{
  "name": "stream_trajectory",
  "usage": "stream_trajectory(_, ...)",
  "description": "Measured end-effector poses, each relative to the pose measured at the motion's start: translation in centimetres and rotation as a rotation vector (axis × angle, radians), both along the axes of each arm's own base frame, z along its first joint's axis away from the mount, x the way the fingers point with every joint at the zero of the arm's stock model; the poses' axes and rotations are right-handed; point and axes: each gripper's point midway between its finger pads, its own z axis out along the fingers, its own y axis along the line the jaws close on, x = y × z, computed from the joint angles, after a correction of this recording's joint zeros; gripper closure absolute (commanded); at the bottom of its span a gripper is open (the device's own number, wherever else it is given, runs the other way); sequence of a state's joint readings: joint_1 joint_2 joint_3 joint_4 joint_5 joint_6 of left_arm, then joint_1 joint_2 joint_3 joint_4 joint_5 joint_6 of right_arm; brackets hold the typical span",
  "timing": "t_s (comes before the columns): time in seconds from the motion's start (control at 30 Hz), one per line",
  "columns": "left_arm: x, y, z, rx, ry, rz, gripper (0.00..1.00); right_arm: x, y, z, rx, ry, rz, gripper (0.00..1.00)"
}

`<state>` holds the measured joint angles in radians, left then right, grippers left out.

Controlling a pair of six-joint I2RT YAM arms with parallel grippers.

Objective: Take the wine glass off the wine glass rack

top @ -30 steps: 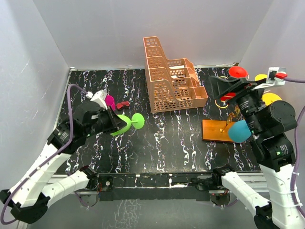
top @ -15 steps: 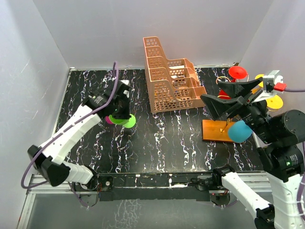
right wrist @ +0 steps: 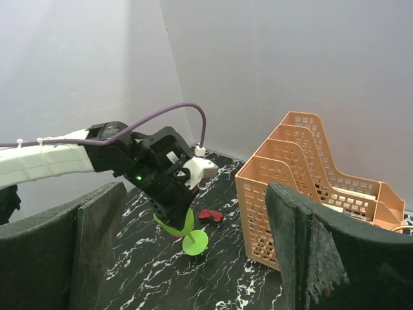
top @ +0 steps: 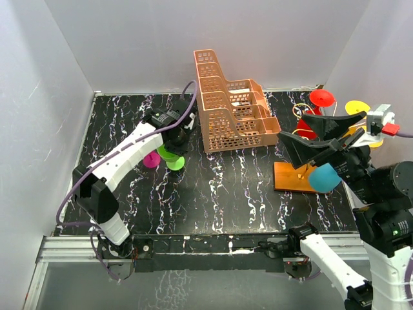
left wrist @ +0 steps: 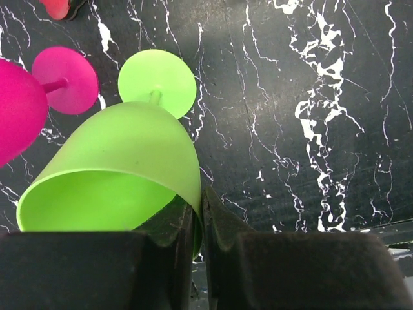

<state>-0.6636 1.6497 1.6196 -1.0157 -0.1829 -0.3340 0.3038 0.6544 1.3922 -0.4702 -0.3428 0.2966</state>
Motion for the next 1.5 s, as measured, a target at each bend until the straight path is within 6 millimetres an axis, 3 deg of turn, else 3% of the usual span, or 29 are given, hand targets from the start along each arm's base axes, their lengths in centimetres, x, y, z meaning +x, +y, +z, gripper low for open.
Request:
stream_trajectory(0.17, 1.5, 0.1, -1.1, 0.010, 0.020, -0.006, 0.95, -0.9, -0.4, 0.5, 0.008, -0.029, -0.009, 0.02)
stream_trajectory(0.57, 4.7, 1.6, -3.8, 0.046, 0.063, 0.011, 0.92, -0.6, -0.8, 0.4, 0.007, -0.026, -0.034, 0.01)
stream_trajectory(0.83, 5.3, 2.2, -3.6, 0.046, 0.055, 0.005, 0.64, -0.1, -0.9, -0.4, -0.003, -0.003, -0.048, 0.02)
stream_trajectory(1.03, 5.8, 2.3, -2.9, 0.039, 0.038, 0.008, 0.51, 0.0, -0.9, -0.7, -0.007, 0.008, -0.055, 0.02)
stream_trajectory(1.17, 6.3, 2.0, -1.5, 0.017, 0.001, 0.009, 0.37, 0.1, -1.0, -0.9, -0.008, 0.016, -0.060, 0.02)
stream_trajectory(1.3, 6.6, 1.7, 1.3, -0.035, -0.077, 0.013, 0.28, 0.3, -1.2, -1.8, -0.023, 0.051, -0.072, 0.02)
stream_trajectory(1.5, 6.9, 0.9, 9.0, -0.215, -0.342, -0.021, 0.13, 0.8, -2.3, -4.3, -0.063, 0.149, -0.141, 0.02)
